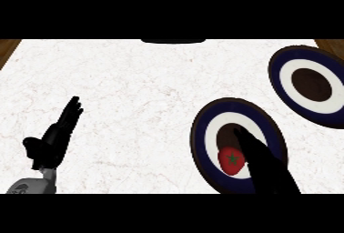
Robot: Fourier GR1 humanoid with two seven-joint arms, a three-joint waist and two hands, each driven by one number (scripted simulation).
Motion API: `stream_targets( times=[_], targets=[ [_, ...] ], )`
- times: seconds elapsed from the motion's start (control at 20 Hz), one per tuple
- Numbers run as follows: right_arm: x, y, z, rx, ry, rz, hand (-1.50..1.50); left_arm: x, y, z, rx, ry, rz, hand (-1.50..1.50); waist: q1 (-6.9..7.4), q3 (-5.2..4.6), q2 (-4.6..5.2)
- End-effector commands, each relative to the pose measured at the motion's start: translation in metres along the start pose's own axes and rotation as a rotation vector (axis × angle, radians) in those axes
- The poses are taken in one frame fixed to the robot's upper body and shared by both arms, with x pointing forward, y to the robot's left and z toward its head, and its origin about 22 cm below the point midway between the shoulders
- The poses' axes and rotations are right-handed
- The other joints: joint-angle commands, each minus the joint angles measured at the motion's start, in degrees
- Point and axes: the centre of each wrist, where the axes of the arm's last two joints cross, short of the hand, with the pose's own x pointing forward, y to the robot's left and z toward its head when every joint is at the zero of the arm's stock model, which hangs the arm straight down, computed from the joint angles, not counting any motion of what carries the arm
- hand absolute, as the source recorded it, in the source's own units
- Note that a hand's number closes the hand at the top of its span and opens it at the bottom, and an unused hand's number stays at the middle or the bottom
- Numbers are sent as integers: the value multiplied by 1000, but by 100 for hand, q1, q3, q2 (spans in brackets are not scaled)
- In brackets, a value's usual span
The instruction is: Pick the tomato from the plate and place it in the plate
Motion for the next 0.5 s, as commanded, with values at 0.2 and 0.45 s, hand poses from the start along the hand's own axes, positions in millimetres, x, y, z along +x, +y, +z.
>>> stream_targets(
  times=[0.2, 0.45],
  targets=[
    [6, 25, -17, 18, 27, 59, -150, -11, 4, -7, -1, 4, 3, 0, -16, 0, 2],
    [-14, 37, -55, 7, 78, 79, -150, -9, 16, 2, -2, -15, -5, 0, 2, 1, 3]
  ],
)
